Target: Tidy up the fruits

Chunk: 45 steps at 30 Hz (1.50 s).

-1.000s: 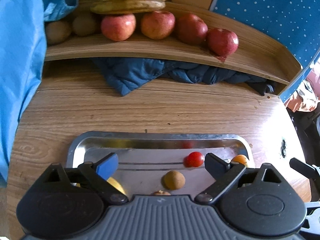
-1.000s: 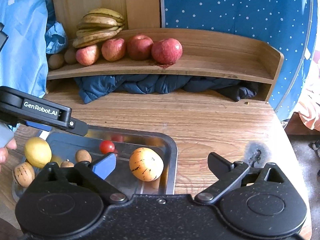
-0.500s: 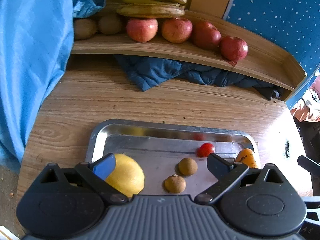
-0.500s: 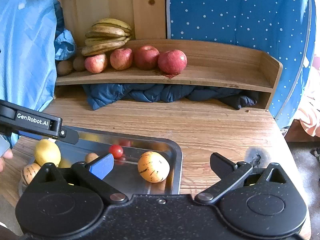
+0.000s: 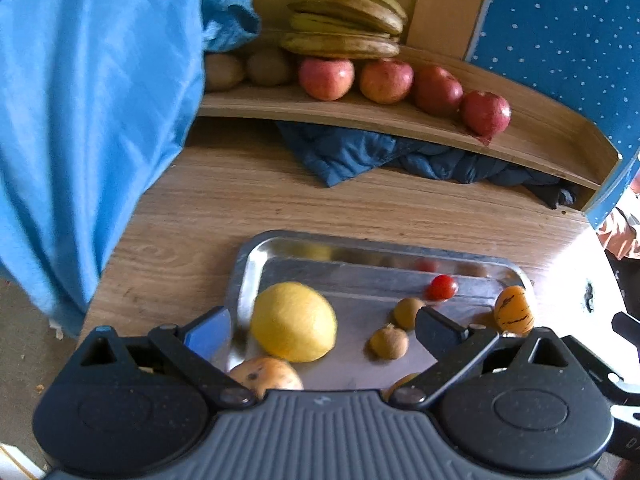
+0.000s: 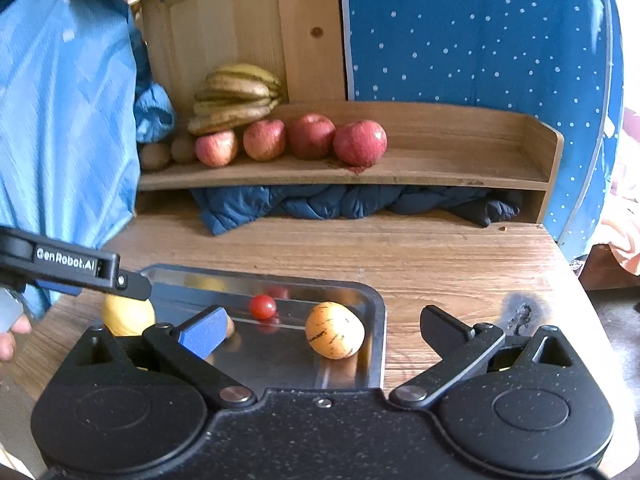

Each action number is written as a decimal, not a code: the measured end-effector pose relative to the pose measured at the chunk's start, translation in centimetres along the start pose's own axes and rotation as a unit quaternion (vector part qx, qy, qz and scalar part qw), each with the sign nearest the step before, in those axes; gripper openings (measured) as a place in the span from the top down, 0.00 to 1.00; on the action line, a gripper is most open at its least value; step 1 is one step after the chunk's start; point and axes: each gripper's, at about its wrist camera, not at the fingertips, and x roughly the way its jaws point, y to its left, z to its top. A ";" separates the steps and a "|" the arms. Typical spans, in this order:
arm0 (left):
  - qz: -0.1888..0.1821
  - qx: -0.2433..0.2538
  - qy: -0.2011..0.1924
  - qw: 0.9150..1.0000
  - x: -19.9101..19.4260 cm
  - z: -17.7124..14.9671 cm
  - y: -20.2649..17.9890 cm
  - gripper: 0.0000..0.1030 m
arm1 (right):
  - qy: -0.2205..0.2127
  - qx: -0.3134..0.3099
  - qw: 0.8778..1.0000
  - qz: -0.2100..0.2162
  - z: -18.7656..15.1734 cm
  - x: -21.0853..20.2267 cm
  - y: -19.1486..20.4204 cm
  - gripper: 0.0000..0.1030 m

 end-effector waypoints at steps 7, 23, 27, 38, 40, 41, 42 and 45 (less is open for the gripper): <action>0.010 0.001 -0.023 1.000 -1.3 -0.9 1.1 0.02 | -0.011 0.008 1.000 0.012 -0.3 -0.7 0.7 0.01; 0.011 0.002 -0.058 0.998 -3.5 -3.2 5.0 0.02 | -0.030 0.003 0.999 0.017 -0.5 -1.3 3.7 0.01; 0.007 0.004 -0.068 0.998 -4.4 -3.8 5.9 0.02 | -0.028 0.000 1.000 0.014 -0.7 -1.8 4.9 0.01; -0.029 0.019 -0.078 0.996 -7.1 -6.6 8.0 0.01 | -0.038 -0.003 0.999 -0.009 -2.2 -4.8 7.8 0.01; -0.031 0.021 -0.080 0.996 -7.7 -7.1 8.4 0.01 | -0.043 0.000 0.999 -0.013 -2.6 -5.5 8.3 0.01; -0.033 0.023 -0.081 0.996 -8.0 -7.3 8.6 0.01 | -0.045 0.001 0.999 -0.015 -2.9 -5.9 8.6 0.01; -0.035 0.025 -0.082 0.996 -8.3 -7.6 8.8 0.01 | -0.046 0.001 0.999 -0.018 -3.1 -6.3 8.9 0.01; -0.040 0.034 -0.084 0.995 -9.2 -8.3 9.2 0.01 | -0.050 0.002 0.998 -0.023 -3.8 -7.3 9.8 0.01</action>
